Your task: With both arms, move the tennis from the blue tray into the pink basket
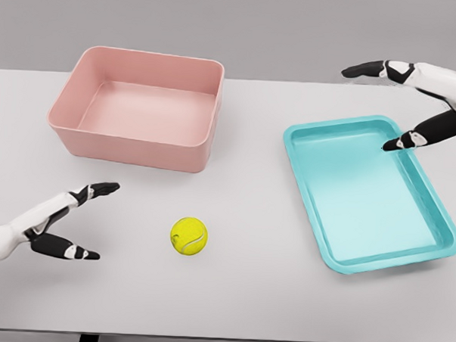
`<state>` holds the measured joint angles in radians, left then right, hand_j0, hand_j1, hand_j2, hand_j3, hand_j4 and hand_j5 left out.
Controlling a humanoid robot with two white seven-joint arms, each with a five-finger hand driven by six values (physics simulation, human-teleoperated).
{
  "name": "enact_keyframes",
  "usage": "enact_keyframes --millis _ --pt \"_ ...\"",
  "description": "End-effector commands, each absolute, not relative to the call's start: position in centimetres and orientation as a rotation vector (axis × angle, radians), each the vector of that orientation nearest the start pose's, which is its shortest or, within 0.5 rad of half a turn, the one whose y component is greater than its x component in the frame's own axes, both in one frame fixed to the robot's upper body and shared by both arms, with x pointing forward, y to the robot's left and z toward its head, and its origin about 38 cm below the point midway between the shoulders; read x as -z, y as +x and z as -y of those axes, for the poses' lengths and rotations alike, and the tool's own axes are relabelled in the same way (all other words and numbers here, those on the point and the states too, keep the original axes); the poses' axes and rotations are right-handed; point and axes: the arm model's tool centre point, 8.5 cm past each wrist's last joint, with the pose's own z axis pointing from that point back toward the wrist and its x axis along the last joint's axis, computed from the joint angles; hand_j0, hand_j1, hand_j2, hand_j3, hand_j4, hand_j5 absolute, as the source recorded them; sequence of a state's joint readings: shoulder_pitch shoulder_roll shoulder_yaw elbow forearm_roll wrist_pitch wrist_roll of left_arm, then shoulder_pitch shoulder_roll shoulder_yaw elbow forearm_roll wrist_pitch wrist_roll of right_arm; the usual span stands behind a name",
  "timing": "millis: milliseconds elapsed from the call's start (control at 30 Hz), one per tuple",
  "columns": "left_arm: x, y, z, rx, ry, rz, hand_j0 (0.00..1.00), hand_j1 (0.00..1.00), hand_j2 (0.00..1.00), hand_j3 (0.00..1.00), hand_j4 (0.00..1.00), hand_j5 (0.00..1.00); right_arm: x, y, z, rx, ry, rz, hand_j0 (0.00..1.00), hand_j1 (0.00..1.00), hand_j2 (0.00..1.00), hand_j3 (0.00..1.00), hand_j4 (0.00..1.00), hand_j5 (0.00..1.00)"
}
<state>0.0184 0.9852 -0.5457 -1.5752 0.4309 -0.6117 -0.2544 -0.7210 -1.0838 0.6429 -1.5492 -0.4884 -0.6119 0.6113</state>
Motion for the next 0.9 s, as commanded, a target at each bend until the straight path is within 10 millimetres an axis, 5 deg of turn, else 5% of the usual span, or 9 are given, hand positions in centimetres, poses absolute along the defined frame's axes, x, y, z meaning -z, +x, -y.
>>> enact_keyframes --millis 0,133,300,533,867 --pt "-10.4 29.3 -34.8 1.051 -0.284 1.583 1.0 1.0 1.0 1.0 1.0 1.0 -34.6 40.2 36.0 -1.598 0.015 1.844 1.0 1.0 1.0 1.0 1.0 1.0" --pt "-10.9 29.3 -33.0 1.054 -0.329 1.626 1.0 1.0 1.0 1.0 1.0 1.0 -34.7 40.0 36.1 -1.6 0.01 1.841 1.0 1.0 1.0 1.0 1.0 1.0" --pt "-10.7 28.9 -30.6 1.083 -0.363 1.667 0.99 0.99 0.99 0.99 0.99 0.99 -35.3 39.2 34.1 -1.621 0.084 1.897 1.0 1.0 1.0 1.0 1.0 1.0" --pt "-10.2 28.8 -28.9 1.1 -0.371 1.696 0.98 0.98 0.98 0.98 0.98 0.98 -37.0 38.9 34.6 -1.62 0.039 1.935 1.0 1.0 1.0 1.0 1.0 1.0" --pt "-10.0 28.8 -27.1 1.102 -0.383 1.738 0.97 0.97 0.97 0.97 0.97 0.97 -36.1 37.3 31.9 -1.686 0.13 1.947 1.0 1.0 1.0 1.0 1.0 1.0"
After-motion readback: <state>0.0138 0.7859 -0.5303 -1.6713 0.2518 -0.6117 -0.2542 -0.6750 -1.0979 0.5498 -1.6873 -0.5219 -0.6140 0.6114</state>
